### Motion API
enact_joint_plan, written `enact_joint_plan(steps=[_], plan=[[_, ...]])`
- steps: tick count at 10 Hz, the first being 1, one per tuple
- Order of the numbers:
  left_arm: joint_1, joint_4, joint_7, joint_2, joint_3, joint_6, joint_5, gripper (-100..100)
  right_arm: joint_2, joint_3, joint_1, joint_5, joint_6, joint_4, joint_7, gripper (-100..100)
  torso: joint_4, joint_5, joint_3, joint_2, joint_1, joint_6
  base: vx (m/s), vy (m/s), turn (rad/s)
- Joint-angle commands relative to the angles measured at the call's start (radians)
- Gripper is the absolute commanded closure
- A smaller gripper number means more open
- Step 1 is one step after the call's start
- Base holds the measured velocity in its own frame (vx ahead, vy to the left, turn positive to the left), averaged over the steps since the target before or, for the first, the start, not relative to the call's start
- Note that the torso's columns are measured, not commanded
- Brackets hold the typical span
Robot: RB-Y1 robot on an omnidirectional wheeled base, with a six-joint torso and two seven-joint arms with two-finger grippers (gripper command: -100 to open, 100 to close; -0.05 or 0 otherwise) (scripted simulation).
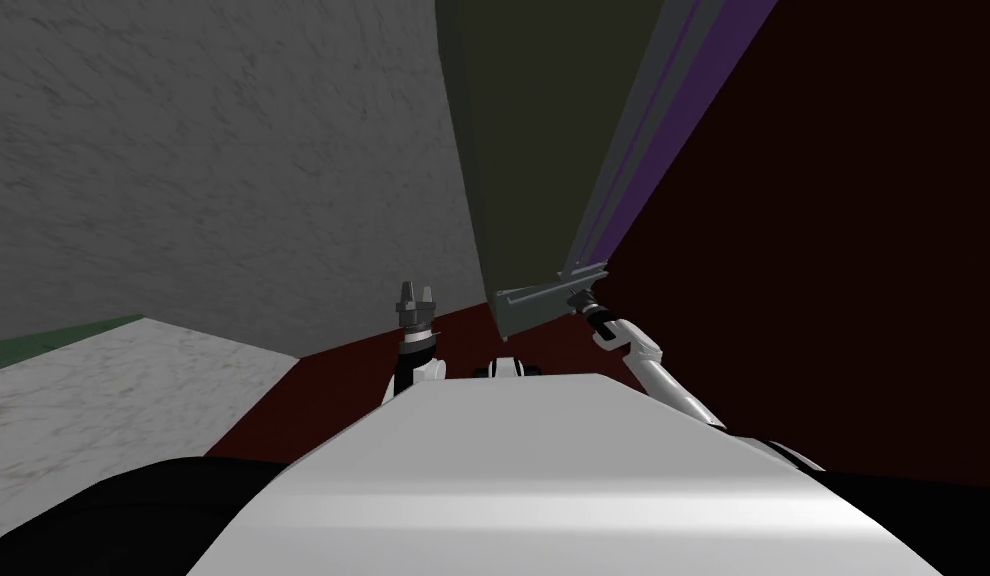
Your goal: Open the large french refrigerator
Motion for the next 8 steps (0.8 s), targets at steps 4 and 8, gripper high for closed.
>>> enact_joint_plan(steps=[4, 8], plan=[[0.0, 0.0, 0.0, 0.001, 0.001, 0.0, 0.0, 0, -0.063, 0.051, -0.008, -0.01, -0.024, -0.007, -0.039, -100, 0.001, 0.001, 0.002, 0.003, 0.005, 0.0, 0.096, -0.169, 0.119], [0.0, 0.0, 0.0, 0.0, 0.0, 0.0, 0.0, 0, -0.082, 0.066, -0.012, -0.013, -0.033, -0.007, -0.05, -100, 0.002, 0.002, 0.004, 0.007, 0.011, 0.001, 0.044, -0.111, 0.075]])
